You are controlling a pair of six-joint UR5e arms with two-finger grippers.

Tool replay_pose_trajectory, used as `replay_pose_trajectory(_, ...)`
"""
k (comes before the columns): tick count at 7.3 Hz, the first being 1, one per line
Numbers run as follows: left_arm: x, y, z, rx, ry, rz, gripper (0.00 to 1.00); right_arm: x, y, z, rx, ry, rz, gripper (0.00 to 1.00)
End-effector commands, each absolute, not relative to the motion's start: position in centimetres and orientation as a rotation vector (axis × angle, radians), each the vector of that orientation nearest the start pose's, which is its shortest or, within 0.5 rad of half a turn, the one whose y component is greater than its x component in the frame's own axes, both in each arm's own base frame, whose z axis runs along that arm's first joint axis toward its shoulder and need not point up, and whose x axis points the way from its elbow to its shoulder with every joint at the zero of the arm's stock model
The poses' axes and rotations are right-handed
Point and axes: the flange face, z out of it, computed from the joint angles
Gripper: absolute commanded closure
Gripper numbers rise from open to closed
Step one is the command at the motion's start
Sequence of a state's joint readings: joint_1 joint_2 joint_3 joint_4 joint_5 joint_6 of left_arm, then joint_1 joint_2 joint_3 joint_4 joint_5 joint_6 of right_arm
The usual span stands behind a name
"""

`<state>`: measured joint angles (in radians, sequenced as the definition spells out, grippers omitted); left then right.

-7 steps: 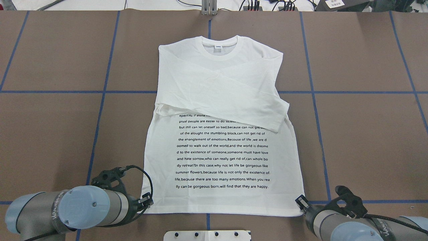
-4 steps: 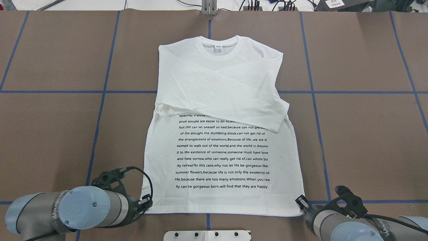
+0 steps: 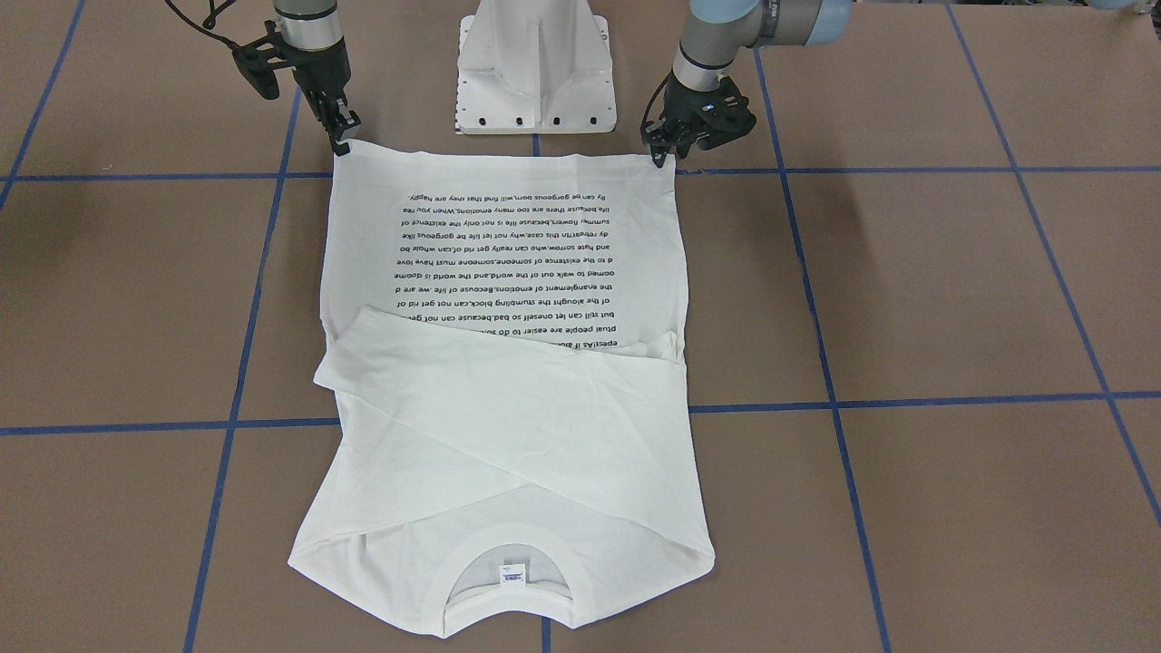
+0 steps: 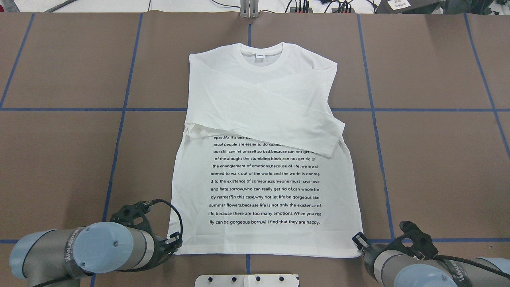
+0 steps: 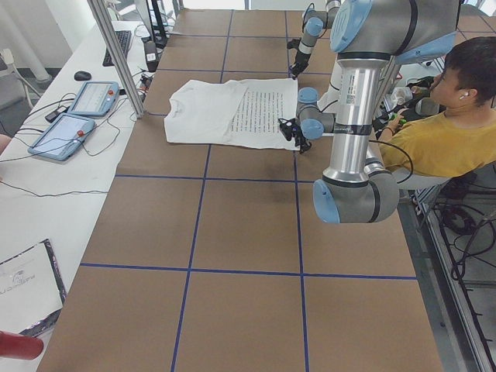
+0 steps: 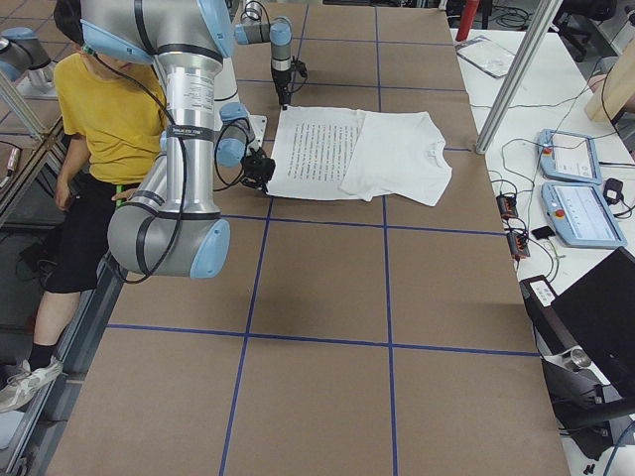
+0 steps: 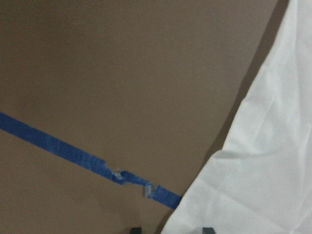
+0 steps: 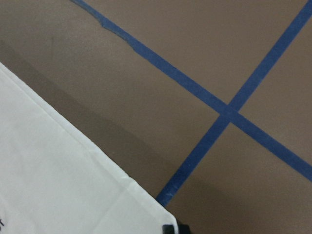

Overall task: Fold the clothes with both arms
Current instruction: 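Grasp the two hem corners with the left and right grippers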

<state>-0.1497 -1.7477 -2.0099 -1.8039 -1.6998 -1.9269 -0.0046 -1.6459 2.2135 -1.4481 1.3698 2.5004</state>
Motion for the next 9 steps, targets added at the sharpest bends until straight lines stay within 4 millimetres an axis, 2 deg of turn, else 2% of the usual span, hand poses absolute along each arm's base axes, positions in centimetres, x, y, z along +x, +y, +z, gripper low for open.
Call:
replay_pose_trajectory(1,51.3,-19.8,34.6,-0.214,0.833,-0.419,0.67,-43.9,-15.1,38.7,-0.143,-0.73,0.953,1.0)
replay_pose_trajectory(2,51.1,-19.9,34.4,-0.215,0.839,-0.417,1.0,-43.9,-15.1,38.8,-0.142,-0.728,0.953,1.0)
replay_pose_trajectory(5,50.1,-19.0,32.4,-0.288,0.867,-0.381,1.0,-43.9,-15.1,38.8,-0.144,-0.728,0.953,1.0)
replay_pose_trajectory(8,49.7,-18.9,31.6,-0.31,0.879,-0.423,1.0,-43.8,-15.2,38.7,-0.143,-0.731,0.955,1.0)
replay_pose_trajectory(9,48.8,-18.6,30.4,-0.323,0.902,-0.434,1.0,-43.7,-15.1,38.4,-0.148,-0.735,0.953,1.0)
